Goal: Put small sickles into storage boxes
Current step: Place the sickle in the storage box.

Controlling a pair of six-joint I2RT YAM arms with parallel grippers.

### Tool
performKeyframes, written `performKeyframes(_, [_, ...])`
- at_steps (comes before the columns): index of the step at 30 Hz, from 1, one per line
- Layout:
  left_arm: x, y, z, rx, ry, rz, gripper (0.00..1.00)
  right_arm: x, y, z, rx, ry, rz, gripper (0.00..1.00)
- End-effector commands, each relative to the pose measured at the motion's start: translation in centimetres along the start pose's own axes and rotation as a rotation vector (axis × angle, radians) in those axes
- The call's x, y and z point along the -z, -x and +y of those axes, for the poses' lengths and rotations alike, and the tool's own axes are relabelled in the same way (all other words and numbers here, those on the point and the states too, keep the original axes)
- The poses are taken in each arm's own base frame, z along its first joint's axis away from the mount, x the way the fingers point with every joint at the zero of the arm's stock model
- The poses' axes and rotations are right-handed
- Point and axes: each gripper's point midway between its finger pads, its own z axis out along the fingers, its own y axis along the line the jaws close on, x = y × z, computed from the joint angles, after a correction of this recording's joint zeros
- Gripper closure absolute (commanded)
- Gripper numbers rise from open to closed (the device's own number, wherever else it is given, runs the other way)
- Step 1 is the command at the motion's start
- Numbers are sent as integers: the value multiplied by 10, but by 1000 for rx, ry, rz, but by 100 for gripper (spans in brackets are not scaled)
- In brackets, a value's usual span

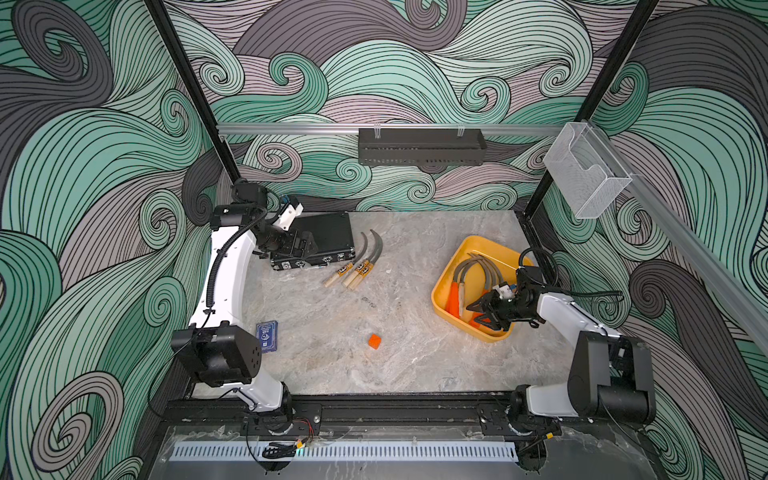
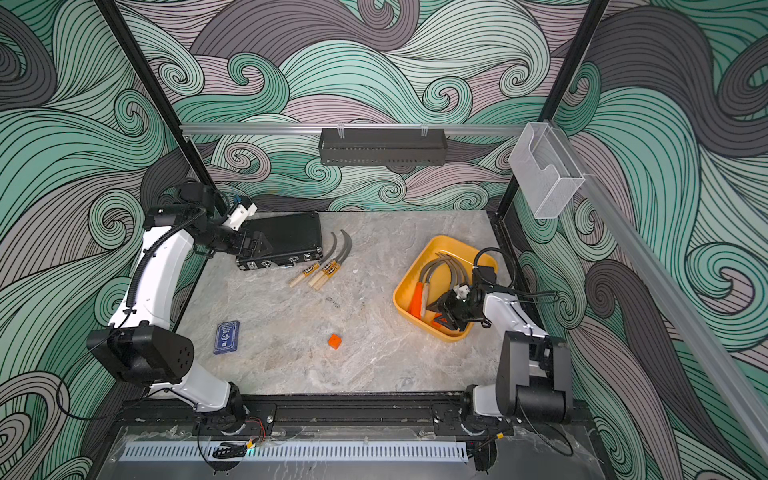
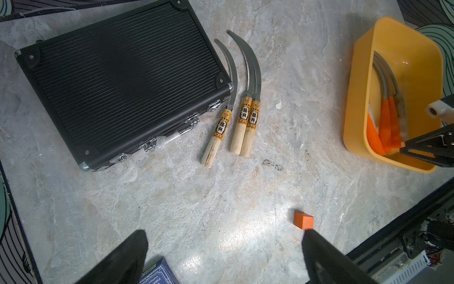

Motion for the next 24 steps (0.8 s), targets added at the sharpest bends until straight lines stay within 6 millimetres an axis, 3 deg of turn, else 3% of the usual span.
performKeyframes(1, [7, -3, -8, -14, -19, 4, 2, 9, -1, 0, 34, -53, 6, 50])
performKeyframes(7, [8, 0, -7, -6, -22, 3, 2, 34, -3, 13, 76, -99, -18, 50])
performKeyframes(12, [5, 1, -9, 5, -38, 10, 2, 63, -20, 64, 137, 9, -42, 50])
performKeyframes(18, [5, 3, -9, 9, -37, 7, 2, 63, -69, 128, 302, 75, -38, 49])
performKeyframes(24, [6, 3, -8, -2, -21, 4, 1, 61, -96, 175, 461, 132, -25, 47])
